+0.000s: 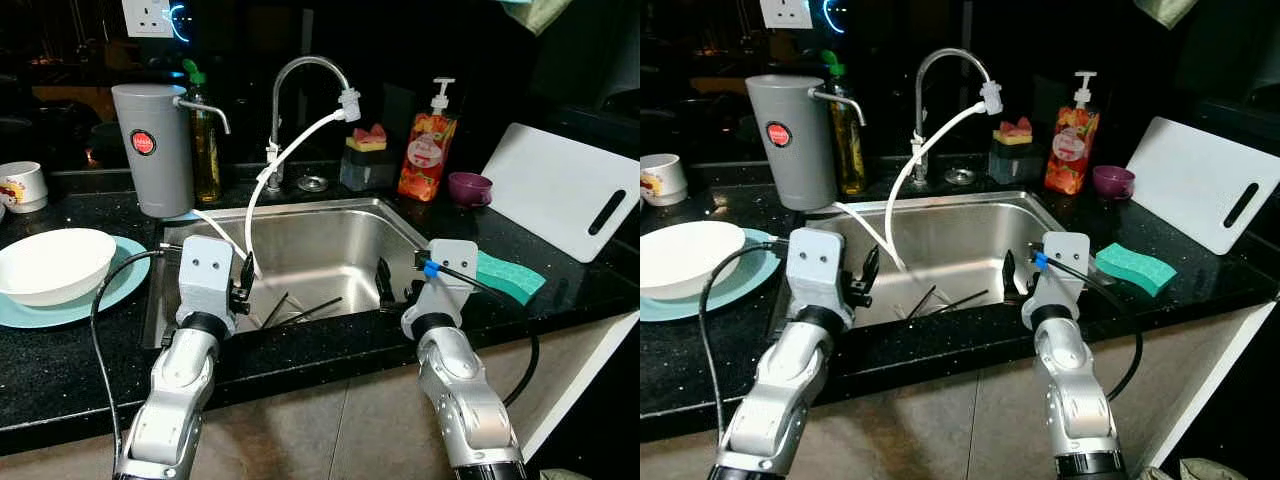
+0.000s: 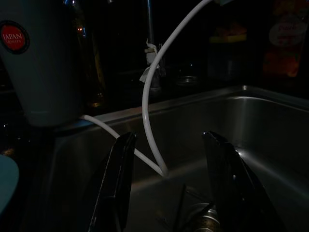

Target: Kitchen organization

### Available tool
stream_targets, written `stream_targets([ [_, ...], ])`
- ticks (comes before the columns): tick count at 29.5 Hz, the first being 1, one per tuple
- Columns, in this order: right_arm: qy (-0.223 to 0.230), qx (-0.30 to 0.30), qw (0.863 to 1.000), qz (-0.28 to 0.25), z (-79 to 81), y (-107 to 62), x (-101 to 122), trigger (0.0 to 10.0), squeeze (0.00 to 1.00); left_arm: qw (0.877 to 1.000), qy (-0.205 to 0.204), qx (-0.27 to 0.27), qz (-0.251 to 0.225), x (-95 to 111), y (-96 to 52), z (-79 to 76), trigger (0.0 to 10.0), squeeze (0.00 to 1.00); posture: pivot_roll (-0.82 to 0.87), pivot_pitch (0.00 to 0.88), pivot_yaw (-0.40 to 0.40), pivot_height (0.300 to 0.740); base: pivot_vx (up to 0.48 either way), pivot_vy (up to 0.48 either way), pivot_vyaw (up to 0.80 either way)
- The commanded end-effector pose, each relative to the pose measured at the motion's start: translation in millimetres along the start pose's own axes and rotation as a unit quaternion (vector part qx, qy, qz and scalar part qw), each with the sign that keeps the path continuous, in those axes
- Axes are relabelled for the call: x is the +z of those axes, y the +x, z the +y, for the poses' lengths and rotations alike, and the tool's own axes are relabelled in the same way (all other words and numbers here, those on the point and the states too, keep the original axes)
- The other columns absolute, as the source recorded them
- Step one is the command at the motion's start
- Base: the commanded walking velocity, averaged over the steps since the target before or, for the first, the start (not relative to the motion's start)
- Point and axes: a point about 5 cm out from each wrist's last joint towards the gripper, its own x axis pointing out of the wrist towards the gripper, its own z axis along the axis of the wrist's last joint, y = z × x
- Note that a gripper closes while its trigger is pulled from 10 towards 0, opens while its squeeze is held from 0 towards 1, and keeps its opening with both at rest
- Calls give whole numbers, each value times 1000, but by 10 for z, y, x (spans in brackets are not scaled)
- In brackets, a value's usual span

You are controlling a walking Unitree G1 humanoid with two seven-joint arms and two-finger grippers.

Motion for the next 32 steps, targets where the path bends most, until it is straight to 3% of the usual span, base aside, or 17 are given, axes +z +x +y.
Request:
stream_targets([
  [1, -1, -3, 1000, -2, -12, 18, -4, 10000, 0, 1000, 4, -1, -1, -4, 13, -15, 10000, 0, 84, 26, -80, 740, 0, 0, 0],
  [32, -1, -4, 1000, -4, -12, 25, 4, 10000, 0, 1000, 3, 0, -3, 0, 21, -21, 10000, 0, 84, 24, -81, 740, 0, 0, 0],
])
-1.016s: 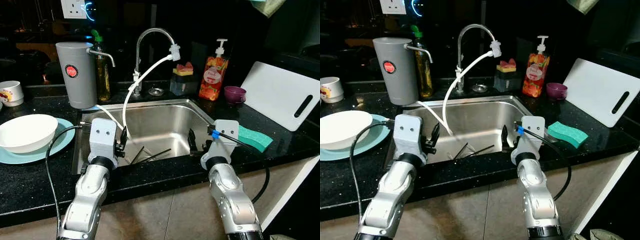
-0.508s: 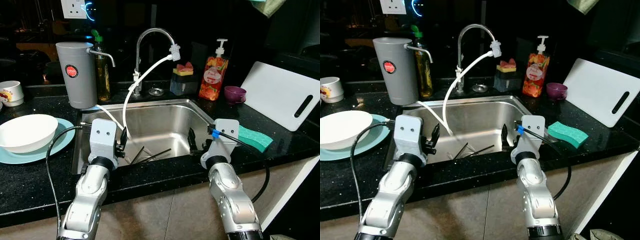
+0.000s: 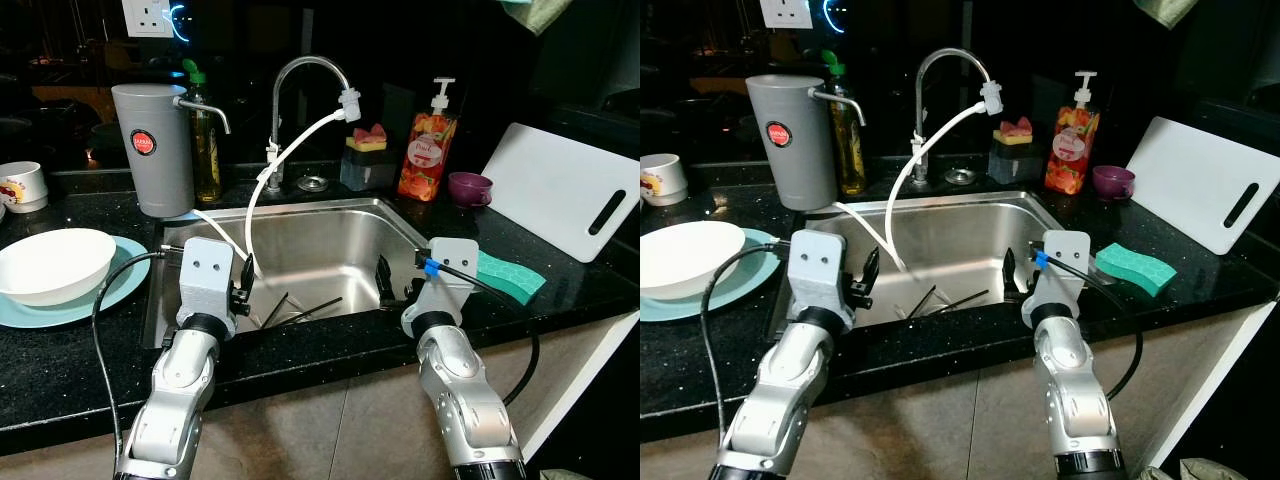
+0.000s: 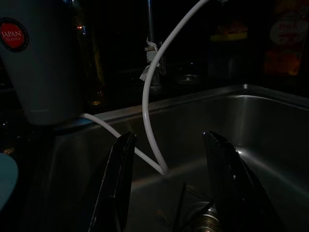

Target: Kitchen organization

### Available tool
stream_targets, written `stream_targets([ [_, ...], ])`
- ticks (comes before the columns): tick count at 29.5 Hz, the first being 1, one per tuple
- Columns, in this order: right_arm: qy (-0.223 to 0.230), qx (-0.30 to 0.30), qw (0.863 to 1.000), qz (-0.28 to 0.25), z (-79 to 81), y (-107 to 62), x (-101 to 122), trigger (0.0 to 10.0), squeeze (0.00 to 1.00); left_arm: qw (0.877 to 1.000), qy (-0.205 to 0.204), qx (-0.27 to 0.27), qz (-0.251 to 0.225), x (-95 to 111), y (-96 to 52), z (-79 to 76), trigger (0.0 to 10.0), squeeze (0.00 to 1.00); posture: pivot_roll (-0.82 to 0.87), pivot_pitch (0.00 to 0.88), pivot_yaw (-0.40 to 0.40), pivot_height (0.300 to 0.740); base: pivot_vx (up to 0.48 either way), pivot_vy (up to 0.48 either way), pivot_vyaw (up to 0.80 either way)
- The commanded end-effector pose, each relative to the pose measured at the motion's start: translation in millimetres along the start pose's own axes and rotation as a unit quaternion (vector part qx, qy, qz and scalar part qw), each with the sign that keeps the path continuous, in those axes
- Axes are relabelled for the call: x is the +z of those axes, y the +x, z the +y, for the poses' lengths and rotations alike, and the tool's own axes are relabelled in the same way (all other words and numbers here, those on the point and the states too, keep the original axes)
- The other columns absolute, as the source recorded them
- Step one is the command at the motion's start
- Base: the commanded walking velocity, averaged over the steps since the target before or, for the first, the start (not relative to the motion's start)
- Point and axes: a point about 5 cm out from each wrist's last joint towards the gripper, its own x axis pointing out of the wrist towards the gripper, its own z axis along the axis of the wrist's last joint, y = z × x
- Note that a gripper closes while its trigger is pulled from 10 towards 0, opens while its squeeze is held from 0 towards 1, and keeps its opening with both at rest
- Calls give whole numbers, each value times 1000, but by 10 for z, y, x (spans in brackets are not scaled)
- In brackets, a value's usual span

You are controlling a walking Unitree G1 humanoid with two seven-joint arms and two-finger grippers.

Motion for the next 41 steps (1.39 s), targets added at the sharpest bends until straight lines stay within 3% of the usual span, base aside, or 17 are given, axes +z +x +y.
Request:
stream_targets([
  [1, -1, -4, 1000, 2, -15, 17, -14, 10000, 0, 1000, 3, 0, -5, 17, 19, -21, 10000, 0, 84, 24, -81, 740, 0, 0, 0],
  [41, -3, 0, 1000, 0, -7, 30, -11, 10000, 0, 1000, 4, -3, -5, 12, 25, -31, 10000, 0, 84, 14, -81, 740, 0, 0, 0],
])
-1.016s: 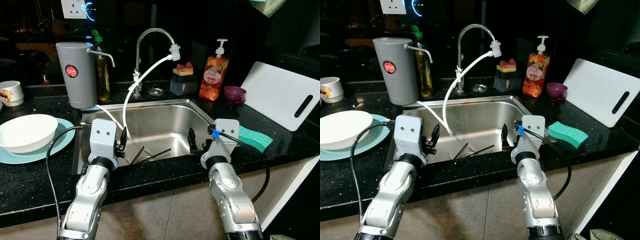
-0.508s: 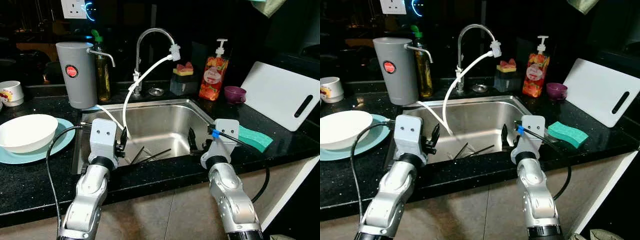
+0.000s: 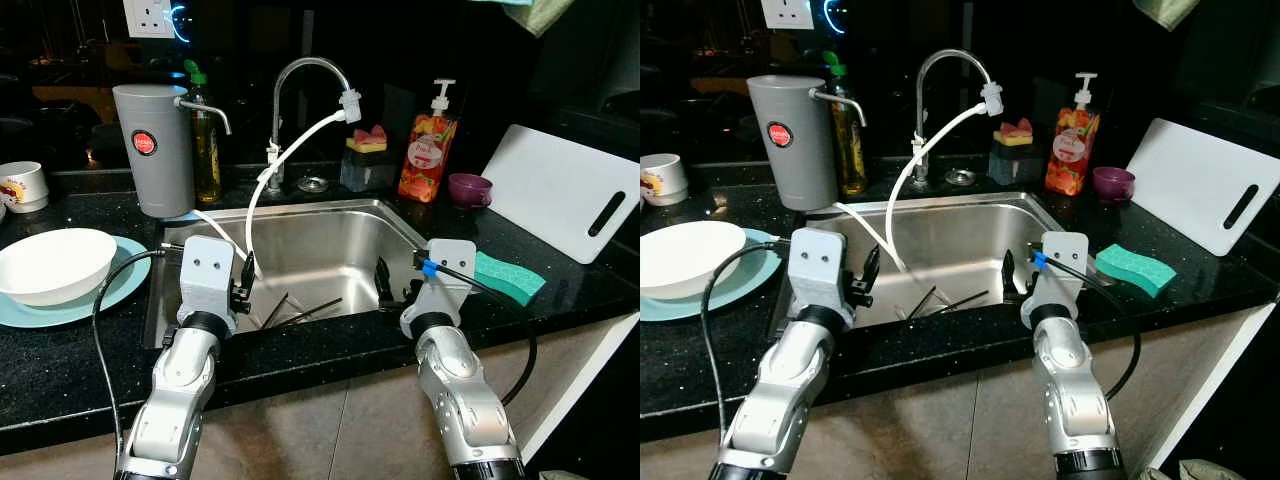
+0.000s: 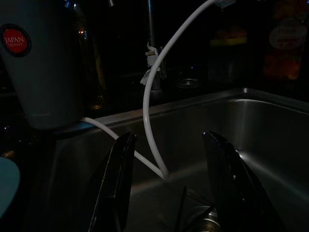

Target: Kitchen organization

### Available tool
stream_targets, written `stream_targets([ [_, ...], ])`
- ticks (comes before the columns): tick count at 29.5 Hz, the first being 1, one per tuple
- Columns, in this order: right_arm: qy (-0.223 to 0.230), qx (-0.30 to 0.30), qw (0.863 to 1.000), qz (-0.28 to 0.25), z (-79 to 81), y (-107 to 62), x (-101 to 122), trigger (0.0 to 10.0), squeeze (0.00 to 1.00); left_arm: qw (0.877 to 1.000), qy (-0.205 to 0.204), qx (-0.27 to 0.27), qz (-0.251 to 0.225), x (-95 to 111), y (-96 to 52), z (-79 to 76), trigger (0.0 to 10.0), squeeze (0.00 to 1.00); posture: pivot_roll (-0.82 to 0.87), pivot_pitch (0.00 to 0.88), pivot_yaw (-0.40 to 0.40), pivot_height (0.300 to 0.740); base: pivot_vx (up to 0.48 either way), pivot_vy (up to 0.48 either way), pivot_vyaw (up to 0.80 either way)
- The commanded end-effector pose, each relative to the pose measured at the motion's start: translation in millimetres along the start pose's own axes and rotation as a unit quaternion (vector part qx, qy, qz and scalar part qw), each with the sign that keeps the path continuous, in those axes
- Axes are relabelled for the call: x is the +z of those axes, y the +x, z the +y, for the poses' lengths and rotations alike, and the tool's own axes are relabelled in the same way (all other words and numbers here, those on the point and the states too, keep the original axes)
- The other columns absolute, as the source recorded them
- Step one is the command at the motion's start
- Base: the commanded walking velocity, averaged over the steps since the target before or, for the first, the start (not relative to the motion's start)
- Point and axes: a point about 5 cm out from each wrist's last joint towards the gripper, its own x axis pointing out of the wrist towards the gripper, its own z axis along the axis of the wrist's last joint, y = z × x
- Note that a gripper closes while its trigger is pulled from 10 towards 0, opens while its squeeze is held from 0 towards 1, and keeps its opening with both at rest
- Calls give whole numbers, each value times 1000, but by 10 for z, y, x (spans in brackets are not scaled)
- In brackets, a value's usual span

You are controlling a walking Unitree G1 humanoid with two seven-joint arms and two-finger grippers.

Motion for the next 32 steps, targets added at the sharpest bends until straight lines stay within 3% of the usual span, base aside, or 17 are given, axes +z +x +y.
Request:
stream_targets([
  [1, -2, -1, 1000, -6, -9, 16, 20, 10000, 0, 1000, 3, -2, 1, -8, 10, -26, 10000, 0, 85, 17, -81, 740, 0, 0, 0],
  [32, 0, -4, 1000, -5, -4, 12, 15, 10000, 0, 1000, 4, -3, 1, -3, 10, -20, 10000, 0, 87, 26, -77, 740, 0, 0, 0],
])
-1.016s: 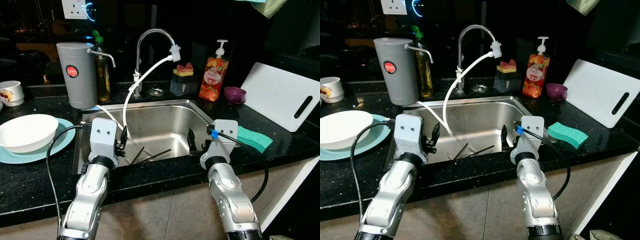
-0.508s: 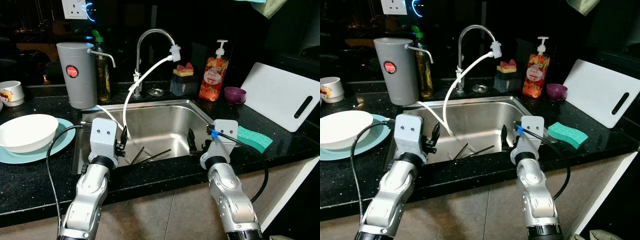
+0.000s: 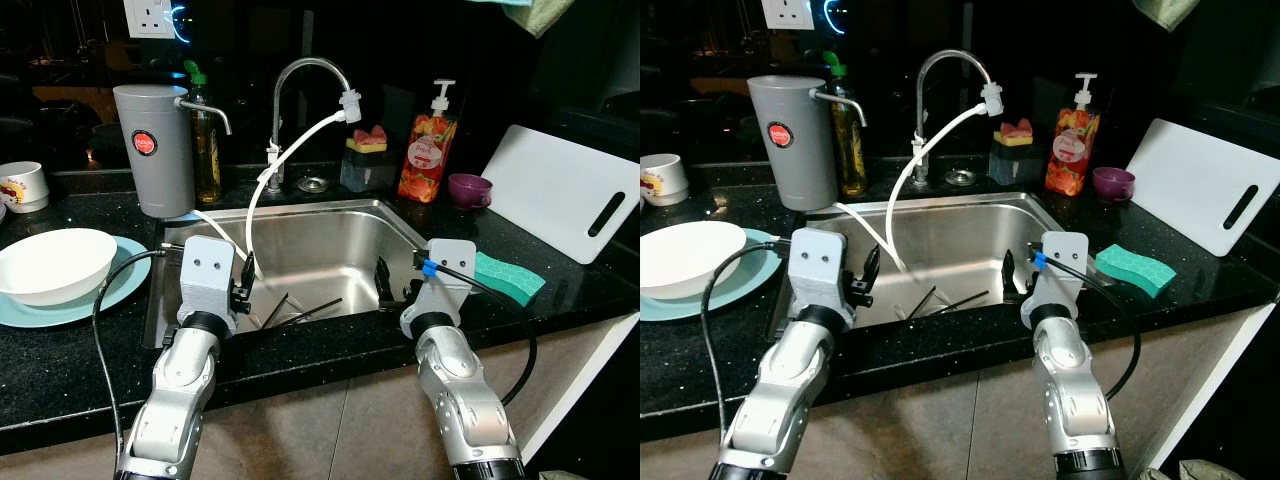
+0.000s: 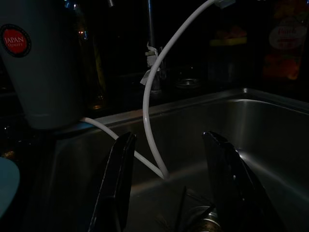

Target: Kitchen organization

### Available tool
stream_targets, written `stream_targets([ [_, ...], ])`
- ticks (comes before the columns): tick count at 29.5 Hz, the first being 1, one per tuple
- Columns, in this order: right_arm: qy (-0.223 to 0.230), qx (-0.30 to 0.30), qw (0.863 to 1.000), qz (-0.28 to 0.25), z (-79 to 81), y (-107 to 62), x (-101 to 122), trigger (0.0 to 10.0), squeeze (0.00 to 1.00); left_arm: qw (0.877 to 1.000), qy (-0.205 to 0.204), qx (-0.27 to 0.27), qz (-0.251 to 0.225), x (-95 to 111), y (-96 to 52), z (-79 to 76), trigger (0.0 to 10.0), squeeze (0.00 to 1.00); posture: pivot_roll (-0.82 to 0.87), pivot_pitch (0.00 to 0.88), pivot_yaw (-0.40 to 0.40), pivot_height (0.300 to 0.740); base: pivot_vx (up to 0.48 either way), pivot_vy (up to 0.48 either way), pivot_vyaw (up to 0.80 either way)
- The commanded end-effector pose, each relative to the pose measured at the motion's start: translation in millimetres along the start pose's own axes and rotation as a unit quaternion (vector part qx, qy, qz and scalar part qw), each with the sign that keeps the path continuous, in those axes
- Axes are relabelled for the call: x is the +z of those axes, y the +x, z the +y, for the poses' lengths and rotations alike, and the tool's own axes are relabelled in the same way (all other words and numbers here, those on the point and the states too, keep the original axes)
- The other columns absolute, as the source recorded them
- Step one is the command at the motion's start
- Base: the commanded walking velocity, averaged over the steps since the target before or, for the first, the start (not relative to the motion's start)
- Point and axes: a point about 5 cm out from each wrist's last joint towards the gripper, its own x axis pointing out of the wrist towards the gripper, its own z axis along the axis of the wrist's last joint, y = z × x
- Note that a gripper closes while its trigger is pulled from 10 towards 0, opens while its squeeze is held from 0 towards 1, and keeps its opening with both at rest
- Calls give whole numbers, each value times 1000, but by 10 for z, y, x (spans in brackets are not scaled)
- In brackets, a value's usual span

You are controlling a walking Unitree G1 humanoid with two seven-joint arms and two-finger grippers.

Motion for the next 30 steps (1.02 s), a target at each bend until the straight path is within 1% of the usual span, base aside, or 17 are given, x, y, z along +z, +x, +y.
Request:
stream_targets([
  [1, 0, -3, 1000, -5, -4, 12, 14, 10000, 0, 1000, 4, -2, 1, -3, 11, -19, 10000, 0, 87, 26, -77, 740, 0, 0, 0],
  [30, 0, -3, 1000, -6, -3, 19, 20, 10000, 0, 1000, 3, -2, 1, -3, 15, -23, 10000, 0, 87, 25, -78, 740, 0, 0, 0],
])
